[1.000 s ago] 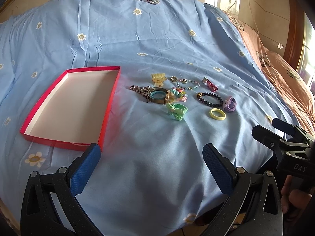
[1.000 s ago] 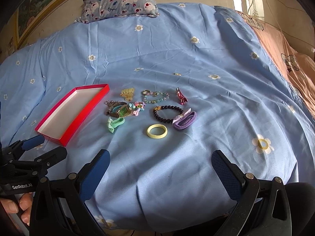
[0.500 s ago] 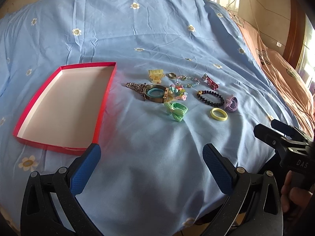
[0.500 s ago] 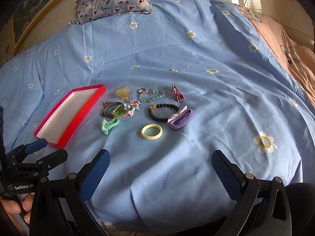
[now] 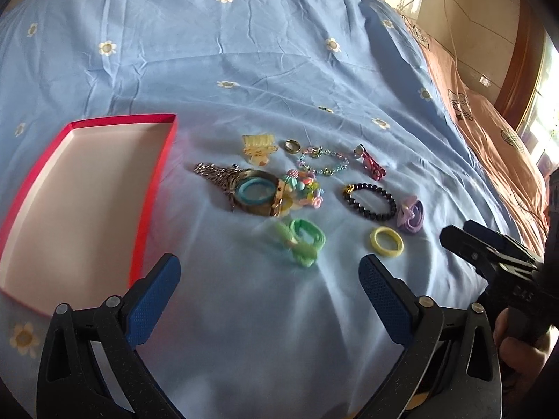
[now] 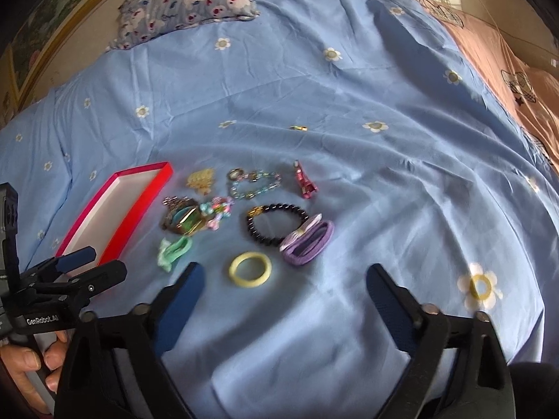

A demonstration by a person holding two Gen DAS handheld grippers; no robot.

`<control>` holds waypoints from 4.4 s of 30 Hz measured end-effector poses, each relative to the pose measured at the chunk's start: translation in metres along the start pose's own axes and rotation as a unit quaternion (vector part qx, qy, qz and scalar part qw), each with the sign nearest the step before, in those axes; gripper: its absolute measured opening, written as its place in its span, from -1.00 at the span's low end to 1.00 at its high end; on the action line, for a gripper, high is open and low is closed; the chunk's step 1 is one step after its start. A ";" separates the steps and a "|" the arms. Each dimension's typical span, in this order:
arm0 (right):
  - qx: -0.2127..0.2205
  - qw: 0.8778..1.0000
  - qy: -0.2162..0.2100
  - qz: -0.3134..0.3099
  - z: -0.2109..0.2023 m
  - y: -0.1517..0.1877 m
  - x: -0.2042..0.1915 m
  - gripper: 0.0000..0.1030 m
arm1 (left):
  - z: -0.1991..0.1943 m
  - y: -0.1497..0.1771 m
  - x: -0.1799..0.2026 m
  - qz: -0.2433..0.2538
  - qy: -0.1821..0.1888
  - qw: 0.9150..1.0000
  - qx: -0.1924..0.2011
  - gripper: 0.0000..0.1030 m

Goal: Organize jewelry
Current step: 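Grasp the green hair tie with the left tool while the right tool grasps the purple hair tie, then carry both hair ties into the red box and open both tools, then withdraw both open tools from the box back to the jewelry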

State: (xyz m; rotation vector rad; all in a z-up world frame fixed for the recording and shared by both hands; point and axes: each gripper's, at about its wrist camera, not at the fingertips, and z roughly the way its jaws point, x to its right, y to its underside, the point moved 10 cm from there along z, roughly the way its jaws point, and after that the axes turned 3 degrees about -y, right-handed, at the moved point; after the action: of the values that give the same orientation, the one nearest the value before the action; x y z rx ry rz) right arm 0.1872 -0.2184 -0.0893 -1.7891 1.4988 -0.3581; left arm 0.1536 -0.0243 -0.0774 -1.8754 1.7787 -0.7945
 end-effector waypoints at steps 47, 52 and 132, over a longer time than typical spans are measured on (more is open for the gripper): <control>-0.083 0.983 -0.159 -0.047 0.058 -0.014 -0.144 -0.80 | -0.016 0.000 -0.114 -0.094 0.025 0.995 -0.022 -0.69; -0.096 0.974 -0.191 -0.071 0.065 -0.011 -0.188 -0.80 | -0.022 0.004 -0.148 -0.116 0.004 0.993 -0.017 -0.69; -0.115 0.972 -0.191 -0.074 0.089 -0.012 -0.196 -0.14 | -0.019 0.000 -0.166 -0.136 -0.011 0.990 -0.039 -0.05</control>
State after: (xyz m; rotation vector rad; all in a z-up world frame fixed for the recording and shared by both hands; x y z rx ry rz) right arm 0.2000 -0.0034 -0.0920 -2.0189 1.1741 0.0941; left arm 0.1388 0.1425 -0.0815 -2.2013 1.5809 -0.8042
